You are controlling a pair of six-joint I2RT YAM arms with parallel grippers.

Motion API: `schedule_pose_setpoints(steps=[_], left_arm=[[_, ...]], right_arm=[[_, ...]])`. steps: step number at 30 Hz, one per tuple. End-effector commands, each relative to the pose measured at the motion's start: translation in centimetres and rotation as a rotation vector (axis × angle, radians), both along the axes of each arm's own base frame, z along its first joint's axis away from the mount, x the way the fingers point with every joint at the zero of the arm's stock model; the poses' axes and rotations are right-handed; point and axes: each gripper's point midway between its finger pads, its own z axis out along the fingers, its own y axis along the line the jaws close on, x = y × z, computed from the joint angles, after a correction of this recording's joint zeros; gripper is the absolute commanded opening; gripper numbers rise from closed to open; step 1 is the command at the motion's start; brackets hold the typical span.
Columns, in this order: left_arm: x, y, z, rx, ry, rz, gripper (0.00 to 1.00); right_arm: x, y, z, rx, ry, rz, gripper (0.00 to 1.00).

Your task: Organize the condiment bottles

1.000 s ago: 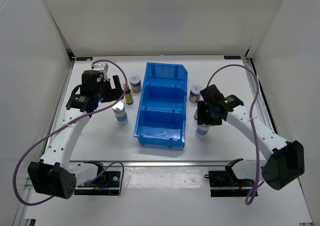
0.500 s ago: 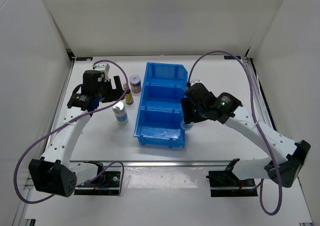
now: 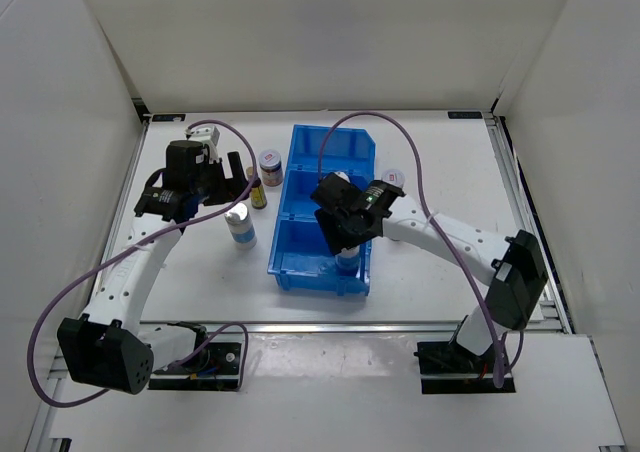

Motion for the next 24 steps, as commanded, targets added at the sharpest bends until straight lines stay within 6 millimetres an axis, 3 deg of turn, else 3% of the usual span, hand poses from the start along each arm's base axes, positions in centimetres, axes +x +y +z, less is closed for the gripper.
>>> schedule_pose_setpoints(steps=[1, 3, 5, 8, 10, 13, 16, 20, 24], left_arm=[[0.1, -0.6, 0.2, -0.023, -0.01, -0.021, 1.0], [0.1, -0.6, 0.2, -0.023, -0.01, -0.021, 1.0], [0.1, -0.6, 0.2, -0.023, -0.01, -0.021, 1.0], [0.2, -0.6, -0.1, -0.021, -0.001, -0.021, 1.0], [-0.1, -0.7, -0.6, -0.017, 0.018, -0.016, 1.0], [-0.9, -1.1, -1.5, -0.047, 0.053, -0.017, 1.0], [-2.4, -1.2, -2.3, -0.052, 0.109, -0.011, 1.0], [-4.1, -0.3, -2.1, -0.023, 0.113, 0.012, 1.0], [-5.0, 0.4, -3.8, 0.011, 0.153, 0.026, 1.0]], right_arm=[[1.2, 2.6, 2.3, 0.119, -0.059, 0.017, 0.35], [1.1, 2.8, 1.8, 0.116, -0.042, 0.011, 0.42], [0.9, 2.8, 1.1, 0.104, -0.022, 0.015, 0.42], [0.6, 2.8, 0.4, 0.093, -0.002, 0.02, 0.54], [0.6, 2.8, 0.4, 0.093, -0.002, 0.02, 0.71], [0.6, 2.4, 1.0, 0.094, -0.014, 0.016, 0.81], [0.7, 1.8, 2.5, 0.103, -0.048, 0.005, 0.99], [0.8, 0.7, 5.1, 0.14, -0.12, 0.005, 0.99], [0.4, -0.3, 5.1, 0.137, -0.129, 0.0, 0.99]])
